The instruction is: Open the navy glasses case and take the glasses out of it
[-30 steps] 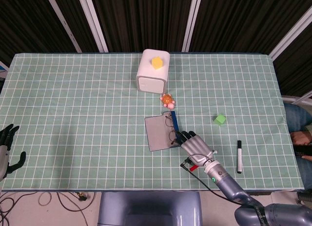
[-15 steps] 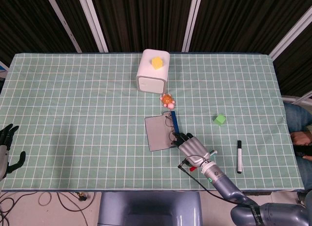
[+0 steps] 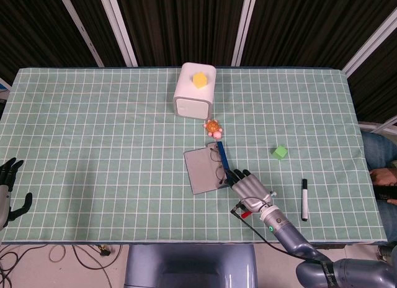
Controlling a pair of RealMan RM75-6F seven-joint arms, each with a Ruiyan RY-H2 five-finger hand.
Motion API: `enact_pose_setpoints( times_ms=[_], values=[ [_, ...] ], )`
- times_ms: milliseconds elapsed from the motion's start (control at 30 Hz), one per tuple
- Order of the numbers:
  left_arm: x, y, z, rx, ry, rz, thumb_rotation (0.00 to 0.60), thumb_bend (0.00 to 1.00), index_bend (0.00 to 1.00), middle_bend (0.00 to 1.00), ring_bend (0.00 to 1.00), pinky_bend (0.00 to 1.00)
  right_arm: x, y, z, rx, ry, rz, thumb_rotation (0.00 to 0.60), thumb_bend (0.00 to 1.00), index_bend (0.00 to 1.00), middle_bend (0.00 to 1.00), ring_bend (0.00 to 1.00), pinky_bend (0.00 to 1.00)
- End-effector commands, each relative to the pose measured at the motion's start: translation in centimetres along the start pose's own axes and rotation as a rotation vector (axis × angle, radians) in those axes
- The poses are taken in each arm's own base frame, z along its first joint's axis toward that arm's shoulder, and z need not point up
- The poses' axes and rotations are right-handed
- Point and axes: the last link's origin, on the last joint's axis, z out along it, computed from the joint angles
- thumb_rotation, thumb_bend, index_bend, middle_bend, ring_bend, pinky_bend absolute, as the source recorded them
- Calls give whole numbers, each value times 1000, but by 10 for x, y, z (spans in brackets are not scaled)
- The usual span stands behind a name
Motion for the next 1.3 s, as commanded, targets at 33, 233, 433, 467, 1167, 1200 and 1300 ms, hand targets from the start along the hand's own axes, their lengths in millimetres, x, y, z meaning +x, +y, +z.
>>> enact_pose_setpoints(
  times_ms=[33,233,433,467,1167,1200,1300],
  values=[
    [0,0,0,-2,1,0,600,441,51,0,0,0,0,6,-2,-13,-16,-6,600,277,265,79,140,229],
    [0,0,0,-3,5,5,600,442,51,0,0,0,0,17,-6,-39,-38,-18,600,276,270,79,140,229],
    [0,0,0,-2,3,4,600,442,51,0,0,0,0,24,-8,-57,-47,-17,600,277,271,79,140,229],
    [0,0,0,-1,3,3,600,442,51,0,0,0,0,25,-7,-61,-49,-12,600,277,271,79,140,229],
    [-1,0,-1,2,-1,1,600,442,51,0,0,0,8,55,8,-168,-89,-14,600,277,277,79,140,229],
    [-1,0,0,1,-2,1,600,441,51,0,0,0,9,56,9,-173,-89,-15,600,277,277,79,140,229],
    [-1,1,-1,0,-3,1,600,442,51,0,0,0,12,62,12,-194,-98,-7,600,277,277,79,140,229]
  ],
)
